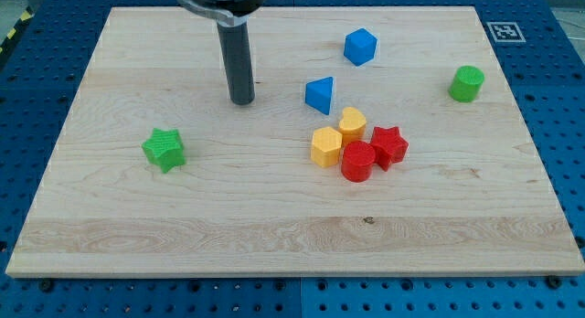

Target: Move the arm upwards

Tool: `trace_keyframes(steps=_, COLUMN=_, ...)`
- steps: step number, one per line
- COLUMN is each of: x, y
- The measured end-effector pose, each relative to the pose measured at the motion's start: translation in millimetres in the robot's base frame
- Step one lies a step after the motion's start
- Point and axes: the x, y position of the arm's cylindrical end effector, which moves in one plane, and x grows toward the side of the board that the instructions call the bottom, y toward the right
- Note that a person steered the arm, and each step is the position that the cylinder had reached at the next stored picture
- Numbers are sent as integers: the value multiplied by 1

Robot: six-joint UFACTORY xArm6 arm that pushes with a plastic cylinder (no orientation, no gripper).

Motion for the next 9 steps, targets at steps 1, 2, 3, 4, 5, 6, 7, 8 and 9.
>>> trace_keyframes(steps=1, x=-14, y=0)
trace_keyframes(steps=2, x=-16, y=-1)
trace_keyframes(steps=3, x=-22, y=-12)
trace_keyframes(steps=4, x=-29, y=-28)
trace_keyframes(steps=5, x=-41, y=-17)
trace_keyframes(steps=6, x=-45, y=-11)
trace_keyframes(steps=7, x=-45, y=-11)
trace_keyframes(steps=8, x=-45, y=-11)
trace_keyframes(steps=9, x=-46, y=-11)
